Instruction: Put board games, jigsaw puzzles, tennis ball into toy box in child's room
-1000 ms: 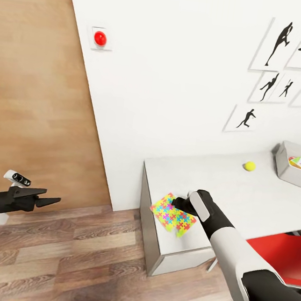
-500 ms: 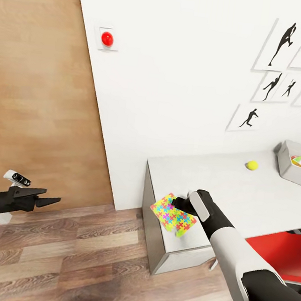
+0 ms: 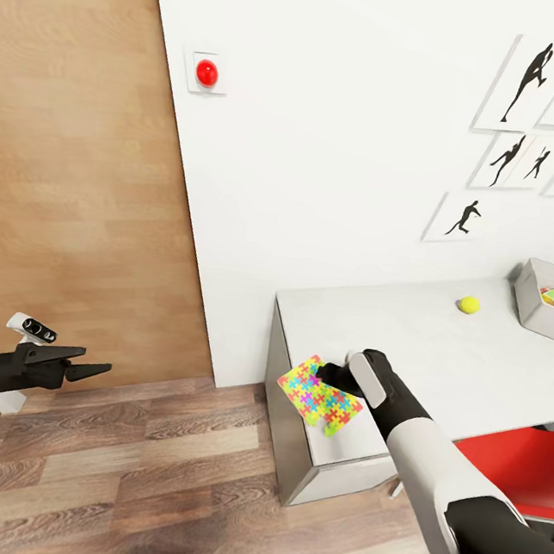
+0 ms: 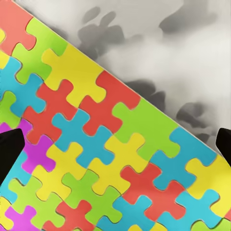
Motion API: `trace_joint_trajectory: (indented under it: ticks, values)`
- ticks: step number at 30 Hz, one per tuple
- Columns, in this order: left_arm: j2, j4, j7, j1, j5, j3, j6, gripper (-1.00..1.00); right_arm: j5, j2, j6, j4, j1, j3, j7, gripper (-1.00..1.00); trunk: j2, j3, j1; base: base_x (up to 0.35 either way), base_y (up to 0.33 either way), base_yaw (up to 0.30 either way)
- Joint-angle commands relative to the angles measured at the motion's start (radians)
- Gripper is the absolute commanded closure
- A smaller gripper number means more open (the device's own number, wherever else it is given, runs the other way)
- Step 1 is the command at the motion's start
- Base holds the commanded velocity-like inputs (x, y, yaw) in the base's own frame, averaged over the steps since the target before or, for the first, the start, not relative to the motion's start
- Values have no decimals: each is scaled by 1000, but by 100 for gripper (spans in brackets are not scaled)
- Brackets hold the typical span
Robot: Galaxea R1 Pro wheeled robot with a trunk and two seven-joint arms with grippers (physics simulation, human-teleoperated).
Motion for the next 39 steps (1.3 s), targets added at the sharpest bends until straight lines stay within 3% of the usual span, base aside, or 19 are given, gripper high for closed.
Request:
trace_joint_trajectory:
  ticks: [1,8,16,18,28,33,37,39]
  values:
    - [1,0,-4,-1,2,-3,10,-100,-24,-2,-2,90,0,3,-8,-100,-1,-2,1,0,2,0]
    - [1,0,-4,-1,2,-3,10,-100,-24,-12,-4,77,0,3,-8,-100,-1,-2,1,0,0,0]
    - [1,0,-4,0,2,-3,10,-100,-25,-18,3,-54,4,2,-13,-100,-1,-2,1,0,0,0]
    - [1,0,-4,0,2,-3,10,-100,-25,-24,7,-103,7,1,-15,-100,-1,-2,1,0,0,0]
    - [0,0,-3,0,2,-3,10,-100,-26,-57,21,-137,9,-7,-17,-100,-1,-2,1,0,0,0]
    - [-3,0,-1,0,2,-4,9,-100,-27,-66,35,-201,10,-9,-16,-100,-1,-2,1,0,0,0]
    - [-7,8,0,0,2,-4,9,-100,-35,-112,82,-356,15,-10,-15,-100,-1,-2,1,0,0,0]
    - [-8,15,-1,0,2,-4,7,-100,-41,-150,109,-482,50,-13,-15,-100,-1,-2,1,0,0,0]
